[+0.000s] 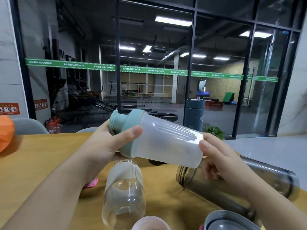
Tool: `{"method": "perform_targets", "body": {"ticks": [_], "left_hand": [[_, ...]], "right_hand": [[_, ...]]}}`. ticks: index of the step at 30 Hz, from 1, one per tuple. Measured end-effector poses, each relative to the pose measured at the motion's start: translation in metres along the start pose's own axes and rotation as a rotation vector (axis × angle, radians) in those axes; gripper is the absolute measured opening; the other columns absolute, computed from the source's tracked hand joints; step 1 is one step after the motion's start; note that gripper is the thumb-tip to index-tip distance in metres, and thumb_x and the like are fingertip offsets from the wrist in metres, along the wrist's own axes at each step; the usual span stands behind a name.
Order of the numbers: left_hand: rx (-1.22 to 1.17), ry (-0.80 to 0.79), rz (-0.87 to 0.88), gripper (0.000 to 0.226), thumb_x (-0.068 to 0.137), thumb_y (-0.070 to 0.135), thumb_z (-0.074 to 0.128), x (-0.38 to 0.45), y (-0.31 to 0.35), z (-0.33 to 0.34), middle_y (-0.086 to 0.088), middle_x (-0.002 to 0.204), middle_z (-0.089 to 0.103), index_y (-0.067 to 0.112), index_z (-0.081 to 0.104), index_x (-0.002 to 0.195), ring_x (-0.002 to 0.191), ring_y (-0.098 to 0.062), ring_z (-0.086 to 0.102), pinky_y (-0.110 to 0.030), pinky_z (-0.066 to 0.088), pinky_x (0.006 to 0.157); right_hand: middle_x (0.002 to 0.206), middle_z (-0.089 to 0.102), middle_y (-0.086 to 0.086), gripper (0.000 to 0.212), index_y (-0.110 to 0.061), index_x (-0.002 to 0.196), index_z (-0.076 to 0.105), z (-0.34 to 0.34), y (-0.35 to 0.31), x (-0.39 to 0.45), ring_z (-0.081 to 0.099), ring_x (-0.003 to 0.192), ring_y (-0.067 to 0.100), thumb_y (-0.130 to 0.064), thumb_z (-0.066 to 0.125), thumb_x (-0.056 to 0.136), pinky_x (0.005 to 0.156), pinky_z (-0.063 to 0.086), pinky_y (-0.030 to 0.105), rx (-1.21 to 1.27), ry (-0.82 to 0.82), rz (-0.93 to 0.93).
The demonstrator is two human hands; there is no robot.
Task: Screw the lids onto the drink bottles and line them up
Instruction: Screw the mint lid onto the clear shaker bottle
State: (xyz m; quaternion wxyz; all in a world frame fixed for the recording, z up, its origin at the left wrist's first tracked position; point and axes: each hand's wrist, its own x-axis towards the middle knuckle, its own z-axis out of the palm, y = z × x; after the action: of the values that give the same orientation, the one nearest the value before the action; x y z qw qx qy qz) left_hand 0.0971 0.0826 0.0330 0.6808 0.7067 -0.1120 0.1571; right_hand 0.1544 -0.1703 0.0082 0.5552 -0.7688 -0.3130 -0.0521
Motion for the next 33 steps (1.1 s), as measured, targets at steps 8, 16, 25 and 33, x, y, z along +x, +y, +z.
{"method": "perform_targets", "body": {"ticks": [8, 16, 25, 33], "left_hand": [[-0.061, 0.018, -0.015, 0.091, 0.027, 0.052, 0.09, 0.0013, -0.0012, -0.0027, -0.007, 0.099, 0.074, 0.019, 0.064, 0.108, 0.089, -0.022, 0.072, -0.036, 0.059, 0.065], [-0.068, 0.053, -0.032, 0.097, 0.025, 0.053, 0.09, 0.0033, -0.0047, -0.0041, -0.006, 0.099, 0.074, 0.019, 0.062, 0.111, 0.088, -0.021, 0.072, -0.034, 0.058, 0.06], [-0.035, 0.025, -0.052, 0.098, 0.022, 0.055, 0.089, 0.0027, -0.0061, -0.0067, -0.003, 0.092, 0.075, 0.019, 0.062, 0.109, 0.083, -0.018, 0.073, -0.031, 0.057, 0.057], [-0.061, 0.02, -0.056, 0.106, 0.017, 0.064, 0.086, 0.0034, -0.0058, -0.0076, -0.003, 0.093, 0.075, 0.018, 0.062, 0.108, 0.083, -0.018, 0.072, -0.035, 0.058, 0.059]], "right_hand": [[0.09, 0.07, -0.005, 0.09, -0.034, 0.123, 0.046, 0.0004, 0.0025, 0.0004, 0.062, 0.053, 0.018, -0.083, 0.058, 0.049, 0.044, 0.041, 0.019, 0.001, -0.026, 0.057], [0.127, 0.041, -0.029, 0.088, -0.068, 0.122, 0.023, 0.0024, -0.0025, -0.0011, 0.066, 0.082, 0.01, -0.028, 0.079, 0.066, 0.074, 0.056, 0.031, -0.244, -0.026, -0.114], [0.115, 0.053, -0.023, 0.075, -0.059, 0.117, 0.041, -0.0016, 0.001, -0.0031, 0.064, 0.069, 0.014, -0.017, 0.082, 0.069, 0.063, 0.051, 0.023, -0.24, -0.068, -0.123], [0.073, 0.066, -0.017, 0.057, -0.035, 0.119, 0.052, 0.0002, 0.0006, -0.0026, 0.055, 0.055, 0.007, -0.063, 0.049, 0.069, 0.056, 0.043, 0.018, -0.159, -0.088, -0.062]]}}
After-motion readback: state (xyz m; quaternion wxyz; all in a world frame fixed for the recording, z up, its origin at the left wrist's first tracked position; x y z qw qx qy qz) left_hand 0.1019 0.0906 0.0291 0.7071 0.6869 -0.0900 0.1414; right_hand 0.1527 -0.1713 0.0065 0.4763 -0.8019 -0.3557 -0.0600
